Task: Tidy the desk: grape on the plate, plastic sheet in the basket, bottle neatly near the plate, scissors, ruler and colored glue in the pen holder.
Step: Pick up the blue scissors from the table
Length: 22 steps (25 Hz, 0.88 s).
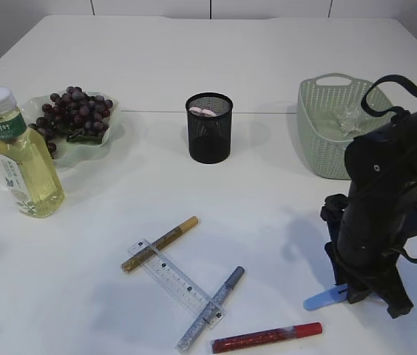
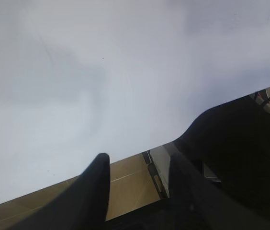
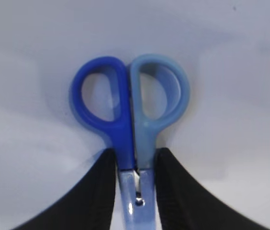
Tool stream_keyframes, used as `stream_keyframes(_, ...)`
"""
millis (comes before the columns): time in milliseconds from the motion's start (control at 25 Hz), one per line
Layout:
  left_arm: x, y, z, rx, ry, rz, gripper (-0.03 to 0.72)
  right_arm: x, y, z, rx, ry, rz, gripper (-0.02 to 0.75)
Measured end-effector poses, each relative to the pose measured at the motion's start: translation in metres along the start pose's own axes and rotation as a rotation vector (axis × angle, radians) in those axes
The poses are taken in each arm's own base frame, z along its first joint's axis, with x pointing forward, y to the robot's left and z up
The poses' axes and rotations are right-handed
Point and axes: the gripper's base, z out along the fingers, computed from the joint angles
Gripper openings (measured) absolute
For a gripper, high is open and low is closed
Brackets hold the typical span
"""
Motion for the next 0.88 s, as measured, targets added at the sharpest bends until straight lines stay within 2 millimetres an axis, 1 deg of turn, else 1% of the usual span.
stream_keyframes(200,-0.0003,0.0001,0.0000,-0.001,-0.004,0.001,0.297,0.0003,0.0002,0.0000,-0.002,0.003,-0.018,0.242)
stream_keyframes(400,-0.0003,0.0001,0.0000,-0.001,-0.004,0.001,0.296,0.0002,0.0002,0.0006,0.000,0.001,-0.059,0.218)
stream_keyframes(880,-0.0005,0.0001,0.0000,-0.001,-0.005,0.001,0.292,0.0001,0.0002,0.0006,0.000,0.001,-0.067,0.217)
